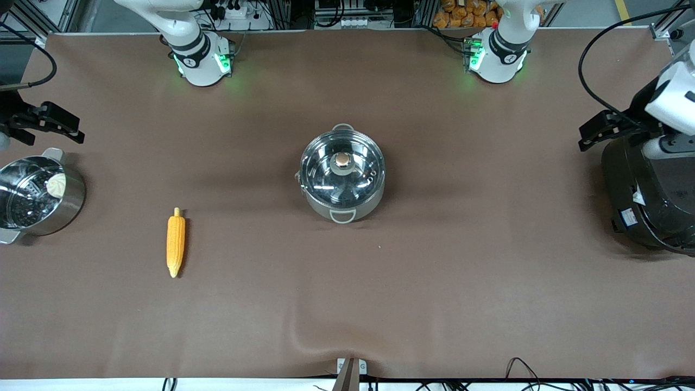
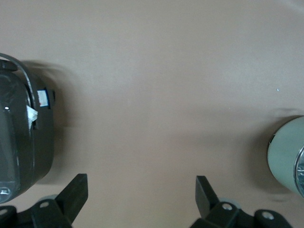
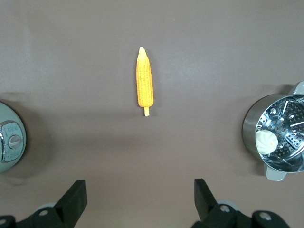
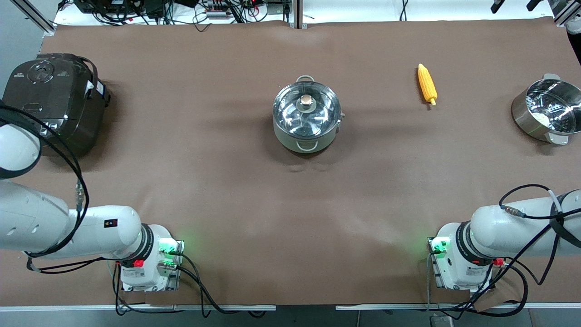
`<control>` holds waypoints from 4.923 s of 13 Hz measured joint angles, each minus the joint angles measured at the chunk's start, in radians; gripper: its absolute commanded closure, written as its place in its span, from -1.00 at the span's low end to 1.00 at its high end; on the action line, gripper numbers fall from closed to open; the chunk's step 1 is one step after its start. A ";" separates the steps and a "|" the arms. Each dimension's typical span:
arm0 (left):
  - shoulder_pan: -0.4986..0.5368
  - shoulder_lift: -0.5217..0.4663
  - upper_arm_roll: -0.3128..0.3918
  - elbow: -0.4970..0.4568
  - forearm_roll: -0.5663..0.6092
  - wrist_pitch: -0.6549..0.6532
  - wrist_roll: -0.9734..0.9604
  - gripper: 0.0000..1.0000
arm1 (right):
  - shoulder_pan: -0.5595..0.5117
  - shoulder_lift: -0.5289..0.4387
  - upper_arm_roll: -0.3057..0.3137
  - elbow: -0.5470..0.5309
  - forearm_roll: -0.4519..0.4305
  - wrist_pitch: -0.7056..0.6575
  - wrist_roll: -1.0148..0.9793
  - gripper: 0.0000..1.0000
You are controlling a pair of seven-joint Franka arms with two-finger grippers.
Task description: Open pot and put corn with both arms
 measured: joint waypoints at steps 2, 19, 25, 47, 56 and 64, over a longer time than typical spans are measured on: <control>-0.032 0.023 -0.024 0.000 0.000 0.001 -0.007 -1.00 | -0.001 0.002 -0.001 0.000 0.000 0.000 0.000 -1.00; -0.755 0.520 -0.030 0.153 0.082 0.334 -0.995 -1.00 | -0.011 0.383 0.002 -0.139 -0.004 0.325 -0.037 -1.00; -0.792 0.570 -0.029 0.156 0.095 0.347 -1.041 -0.59 | 0.038 0.553 0.007 -0.141 -0.117 0.569 -0.097 -1.00; -0.794 0.617 -0.019 0.179 0.107 0.382 -1.042 1.00 | 0.027 0.685 0.010 -0.200 -0.093 0.820 -0.148 1.00; -0.573 0.362 -0.014 0.180 0.115 0.210 -0.970 1.00 | 0.029 0.595 0.031 -0.189 -0.093 0.695 -0.154 1.00; -0.112 0.281 -0.015 -0.107 0.075 0.308 -0.518 1.00 | 0.049 0.488 0.248 -0.180 -0.065 0.598 -0.124 1.00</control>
